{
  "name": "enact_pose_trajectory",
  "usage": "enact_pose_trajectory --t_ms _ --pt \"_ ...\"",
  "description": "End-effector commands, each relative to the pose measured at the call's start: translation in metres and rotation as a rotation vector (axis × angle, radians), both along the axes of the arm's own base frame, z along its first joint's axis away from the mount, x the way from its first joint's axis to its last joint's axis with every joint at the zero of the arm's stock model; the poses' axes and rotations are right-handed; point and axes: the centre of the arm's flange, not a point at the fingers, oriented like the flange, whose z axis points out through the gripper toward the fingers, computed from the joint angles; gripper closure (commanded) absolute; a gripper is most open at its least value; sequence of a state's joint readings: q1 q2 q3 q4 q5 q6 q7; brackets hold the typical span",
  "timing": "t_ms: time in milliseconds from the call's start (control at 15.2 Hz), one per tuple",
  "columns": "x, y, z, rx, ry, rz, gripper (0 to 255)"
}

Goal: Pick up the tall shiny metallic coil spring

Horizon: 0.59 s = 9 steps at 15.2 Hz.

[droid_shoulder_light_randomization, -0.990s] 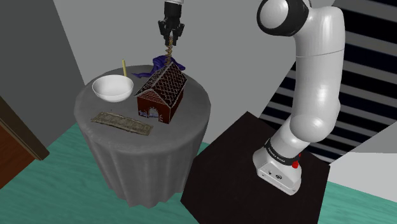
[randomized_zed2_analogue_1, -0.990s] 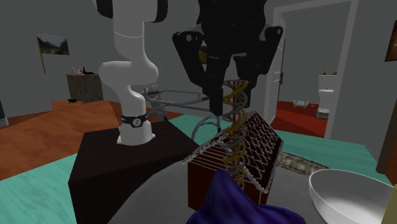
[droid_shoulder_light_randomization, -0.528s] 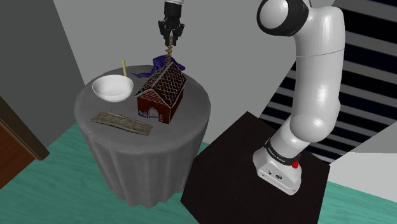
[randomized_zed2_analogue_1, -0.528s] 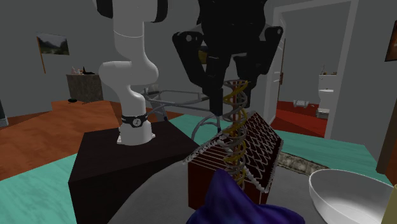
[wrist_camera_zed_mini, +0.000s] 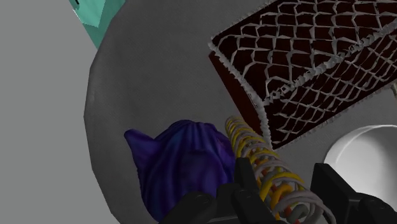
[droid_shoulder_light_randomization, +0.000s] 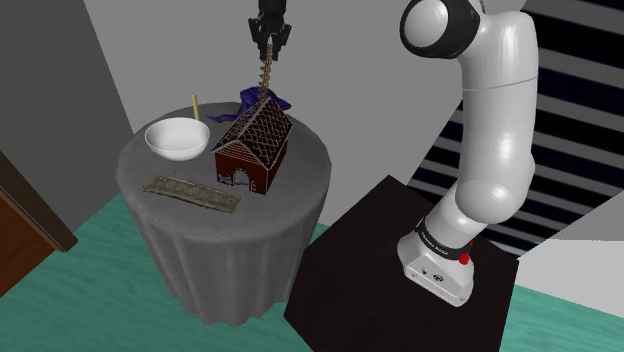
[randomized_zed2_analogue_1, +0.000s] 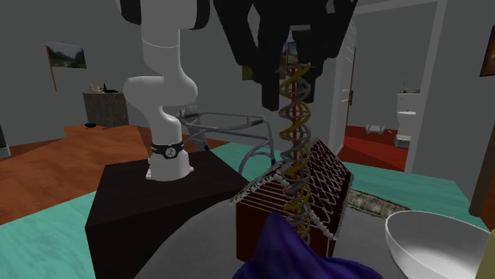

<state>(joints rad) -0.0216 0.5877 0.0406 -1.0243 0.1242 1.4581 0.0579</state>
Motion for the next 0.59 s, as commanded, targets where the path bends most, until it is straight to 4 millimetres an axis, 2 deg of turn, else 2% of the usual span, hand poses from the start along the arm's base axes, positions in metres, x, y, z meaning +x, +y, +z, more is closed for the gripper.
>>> enact_pose_trajectory --t_ms 0,396,528 --pt "0.0 0.0 0.012 0.001 -0.001 0.001 255" --pt "0.0 0.0 0.043 0.001 -0.001 0.001 255" --pt "0.0 0.0 0.044 0.001 -0.001 0.001 255"
